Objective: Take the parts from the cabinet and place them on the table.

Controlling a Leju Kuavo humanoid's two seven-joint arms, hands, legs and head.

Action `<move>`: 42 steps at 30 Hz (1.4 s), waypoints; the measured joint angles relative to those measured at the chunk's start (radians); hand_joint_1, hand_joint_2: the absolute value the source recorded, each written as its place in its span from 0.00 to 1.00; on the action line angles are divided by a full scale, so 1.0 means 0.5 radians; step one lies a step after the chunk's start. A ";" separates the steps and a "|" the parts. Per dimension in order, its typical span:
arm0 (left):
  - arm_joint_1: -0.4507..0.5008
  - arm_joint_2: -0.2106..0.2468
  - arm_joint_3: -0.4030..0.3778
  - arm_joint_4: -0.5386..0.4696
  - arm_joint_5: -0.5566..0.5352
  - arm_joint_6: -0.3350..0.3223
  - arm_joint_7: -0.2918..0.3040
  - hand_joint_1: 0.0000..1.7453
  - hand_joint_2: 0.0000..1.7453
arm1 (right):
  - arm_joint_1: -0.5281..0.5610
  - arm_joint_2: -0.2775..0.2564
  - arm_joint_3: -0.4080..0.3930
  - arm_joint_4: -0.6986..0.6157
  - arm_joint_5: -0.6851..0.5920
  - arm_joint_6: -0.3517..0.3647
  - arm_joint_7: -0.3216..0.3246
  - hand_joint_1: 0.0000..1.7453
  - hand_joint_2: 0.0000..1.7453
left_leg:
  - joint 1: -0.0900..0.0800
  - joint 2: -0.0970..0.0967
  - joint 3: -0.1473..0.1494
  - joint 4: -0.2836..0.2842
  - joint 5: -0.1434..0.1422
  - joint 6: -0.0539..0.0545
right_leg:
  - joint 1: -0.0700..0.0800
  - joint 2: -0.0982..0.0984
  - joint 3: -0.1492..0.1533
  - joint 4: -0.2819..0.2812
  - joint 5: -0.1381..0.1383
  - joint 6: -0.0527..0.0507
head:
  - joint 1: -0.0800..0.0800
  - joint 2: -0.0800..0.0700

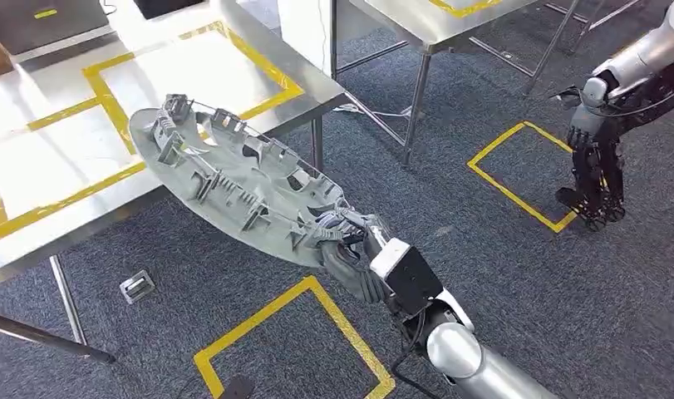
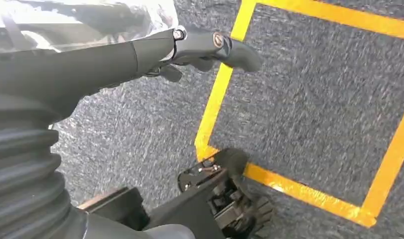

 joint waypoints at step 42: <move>-0.004 0.011 -0.002 0.004 -0.010 -0.002 0.013 0.00 1.00 | 0.005 -0.002 -0.004 0.044 -0.022 0.047 -0.005 1.00 1.00 | 0.056 0.021 0.161 -0.038 -0.142 -0.128 | -0.049 -0.021 -0.100 0.069 0.026 0.006 | -0.008 0.000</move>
